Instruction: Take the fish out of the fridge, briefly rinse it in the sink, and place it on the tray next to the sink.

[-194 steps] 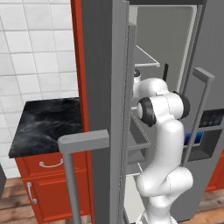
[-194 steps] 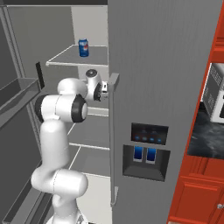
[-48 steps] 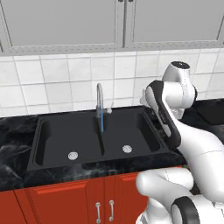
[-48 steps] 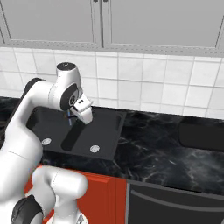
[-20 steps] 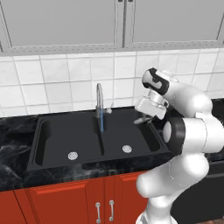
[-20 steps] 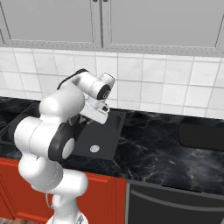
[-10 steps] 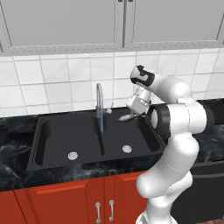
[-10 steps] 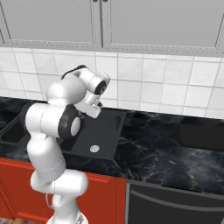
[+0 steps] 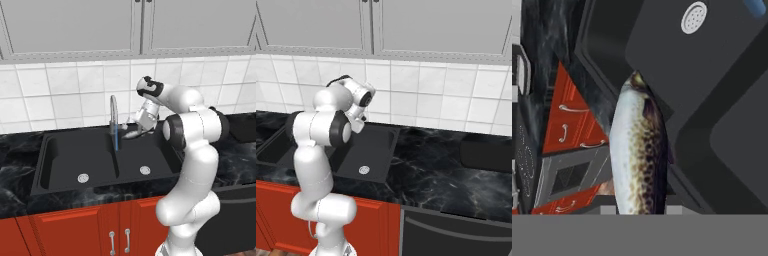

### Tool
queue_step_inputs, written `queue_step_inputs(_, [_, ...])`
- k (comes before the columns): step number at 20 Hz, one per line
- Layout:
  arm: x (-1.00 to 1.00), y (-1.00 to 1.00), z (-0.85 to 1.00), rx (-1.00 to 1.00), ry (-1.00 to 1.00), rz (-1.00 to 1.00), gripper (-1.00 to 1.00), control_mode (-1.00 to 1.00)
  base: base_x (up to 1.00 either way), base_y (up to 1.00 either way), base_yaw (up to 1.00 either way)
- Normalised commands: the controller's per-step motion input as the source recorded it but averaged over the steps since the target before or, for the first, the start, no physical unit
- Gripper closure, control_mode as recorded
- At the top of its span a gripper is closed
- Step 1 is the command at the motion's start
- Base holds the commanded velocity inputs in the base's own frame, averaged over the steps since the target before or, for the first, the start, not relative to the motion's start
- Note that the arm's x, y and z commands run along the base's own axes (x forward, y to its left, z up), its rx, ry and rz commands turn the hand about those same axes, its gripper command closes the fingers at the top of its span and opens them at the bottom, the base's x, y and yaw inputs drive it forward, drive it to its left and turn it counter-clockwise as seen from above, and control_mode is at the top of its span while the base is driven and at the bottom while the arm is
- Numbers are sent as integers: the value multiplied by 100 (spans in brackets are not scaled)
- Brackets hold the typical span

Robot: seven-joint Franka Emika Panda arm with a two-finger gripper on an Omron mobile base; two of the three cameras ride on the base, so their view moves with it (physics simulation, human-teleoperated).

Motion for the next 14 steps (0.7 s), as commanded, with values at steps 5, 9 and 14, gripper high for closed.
queue_step_inputs(5, [20, 12, -5, 9, -2, 1, 100, -100, 0, 0, 0])
queue_step_inputs(9, [18, 0, 0, 1, -7, 0, 100, -100, 0, 0, 0])
queue_step_inputs(14, [18, 0, -3, 0, -4, 0, 100, -100, 0, 0, 0])
